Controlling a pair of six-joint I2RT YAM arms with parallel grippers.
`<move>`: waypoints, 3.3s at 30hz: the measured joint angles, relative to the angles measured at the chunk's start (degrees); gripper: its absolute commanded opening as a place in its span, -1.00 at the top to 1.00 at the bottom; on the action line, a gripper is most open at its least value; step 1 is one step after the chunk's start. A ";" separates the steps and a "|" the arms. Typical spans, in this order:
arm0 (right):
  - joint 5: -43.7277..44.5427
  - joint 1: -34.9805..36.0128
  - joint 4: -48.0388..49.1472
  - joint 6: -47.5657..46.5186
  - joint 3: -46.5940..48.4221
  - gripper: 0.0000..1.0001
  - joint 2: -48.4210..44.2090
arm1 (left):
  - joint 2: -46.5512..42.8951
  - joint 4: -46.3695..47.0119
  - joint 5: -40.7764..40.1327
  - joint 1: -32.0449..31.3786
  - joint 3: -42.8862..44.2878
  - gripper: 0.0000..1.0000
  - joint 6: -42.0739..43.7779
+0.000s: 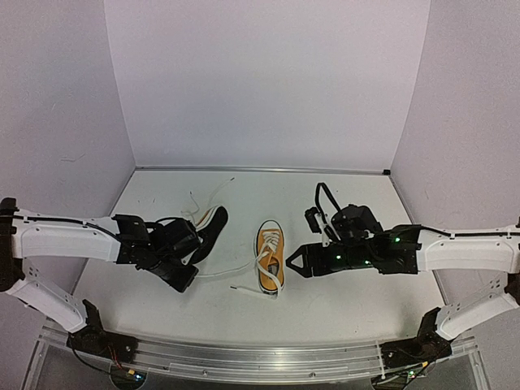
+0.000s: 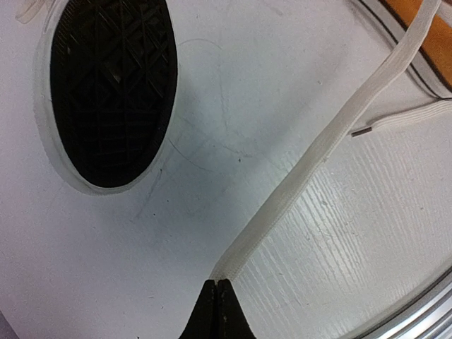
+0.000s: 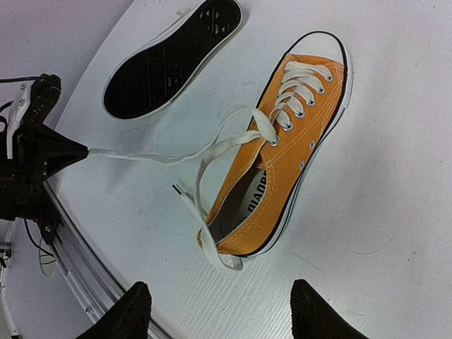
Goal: Tie the shoes
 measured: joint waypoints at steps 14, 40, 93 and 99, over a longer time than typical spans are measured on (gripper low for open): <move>-1.74 -0.01 -0.03 0.04 0.00 -0.27 0.68 | 9.40 5.11 1.46 0.01 2.23 0.42 1.27; -4.63 -11.37 -0.03 0.07 0.11 -0.30 -0.65 | 14.75 19.95 22.90 -4.55 7.62 0.15 41.28; -7.13 -12.86 0.20 0.22 0.26 -0.29 -1.76 | 34.94 10.28 24.50 -0.95 24.58 0.31 53.25; -7.13 -12.86 0.24 0.24 0.26 -0.29 -1.76 | 36.51 7.75 24.82 -0.79 27.30 0.66 53.15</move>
